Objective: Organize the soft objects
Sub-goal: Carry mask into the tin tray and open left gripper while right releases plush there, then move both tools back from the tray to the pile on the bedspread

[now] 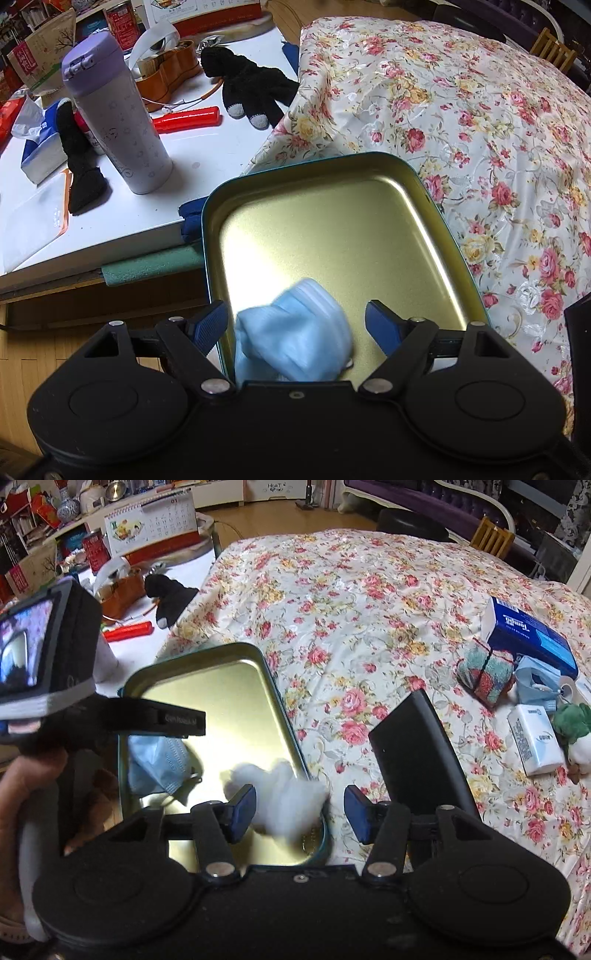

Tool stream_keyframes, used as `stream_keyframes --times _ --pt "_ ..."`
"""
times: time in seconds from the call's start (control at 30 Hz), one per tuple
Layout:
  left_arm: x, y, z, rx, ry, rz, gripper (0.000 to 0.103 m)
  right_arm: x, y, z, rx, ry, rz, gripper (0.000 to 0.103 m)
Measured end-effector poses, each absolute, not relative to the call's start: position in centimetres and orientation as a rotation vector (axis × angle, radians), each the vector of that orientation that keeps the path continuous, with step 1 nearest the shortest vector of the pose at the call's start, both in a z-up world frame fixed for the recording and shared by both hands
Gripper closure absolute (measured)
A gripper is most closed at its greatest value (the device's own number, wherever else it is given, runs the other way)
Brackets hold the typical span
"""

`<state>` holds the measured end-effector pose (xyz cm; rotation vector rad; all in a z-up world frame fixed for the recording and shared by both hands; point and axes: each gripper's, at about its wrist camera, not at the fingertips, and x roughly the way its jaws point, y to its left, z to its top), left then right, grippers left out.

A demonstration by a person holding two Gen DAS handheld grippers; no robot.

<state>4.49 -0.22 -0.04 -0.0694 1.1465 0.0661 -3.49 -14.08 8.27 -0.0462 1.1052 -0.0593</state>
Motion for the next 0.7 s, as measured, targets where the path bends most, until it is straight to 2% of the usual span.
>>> stream_keyframes --times 0.7 --pt "4.43 -0.34 -0.19 -0.066 1.155 0.07 0.022 -4.3 -14.1 8.25 -0.041 1.126 -0.086 0.052"
